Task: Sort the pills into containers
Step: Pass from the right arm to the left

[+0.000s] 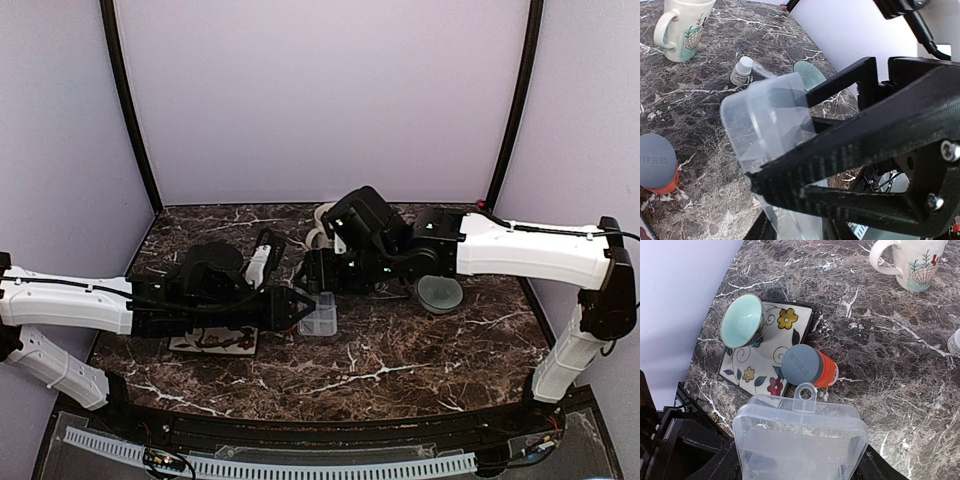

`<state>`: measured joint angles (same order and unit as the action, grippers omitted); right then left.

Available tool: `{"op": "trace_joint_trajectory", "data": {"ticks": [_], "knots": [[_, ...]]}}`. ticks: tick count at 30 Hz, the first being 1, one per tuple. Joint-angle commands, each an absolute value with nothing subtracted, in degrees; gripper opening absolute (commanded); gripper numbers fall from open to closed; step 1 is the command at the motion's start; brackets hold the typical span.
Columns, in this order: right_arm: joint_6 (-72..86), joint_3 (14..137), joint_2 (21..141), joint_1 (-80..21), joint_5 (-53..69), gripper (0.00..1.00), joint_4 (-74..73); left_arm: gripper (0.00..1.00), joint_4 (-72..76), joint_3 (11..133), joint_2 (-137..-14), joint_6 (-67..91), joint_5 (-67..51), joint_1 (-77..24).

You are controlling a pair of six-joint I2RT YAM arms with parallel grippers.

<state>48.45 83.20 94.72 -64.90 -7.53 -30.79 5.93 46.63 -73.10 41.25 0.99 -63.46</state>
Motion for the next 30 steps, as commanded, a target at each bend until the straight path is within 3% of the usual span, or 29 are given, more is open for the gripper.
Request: {"op": "trace_joint_trajectory", "data": {"ticks": [1,7,11,19,25,30], "knots": [[47.64,84.64,94.83,-65.63,-7.47,0.38,-28.81,0.28,8.91,45.72,-72.64,41.77,0.13,-63.54],[47.46,84.25,94.76,-65.65,-7.51,0.39,-28.50,0.12,9.79,45.27,-72.72,42.25,0.16,-63.22],[47.12,83.65,94.34,-65.65,-7.84,0.49,-27.91,0.00,10.15,44.75,-72.41,43.09,0.47,-62.78],[45.00,80.11,91.72,-65.64,-9.15,0.70,-25.85,0.00,10.17,43.61,-70.62,45.31,0.28,-60.11],[42.43,73.87,83.67,-65.32,-9.74,0.94,-19.86,0.00,9.76,43.49,-69.16,45.44,-1.57,-56.55],[40.71,69.16,79.21,-63.62,-8.32,1.00,-16.60,0.00,10.69,43.16,-68.05,45.07,-5.58,-53.39]]}}
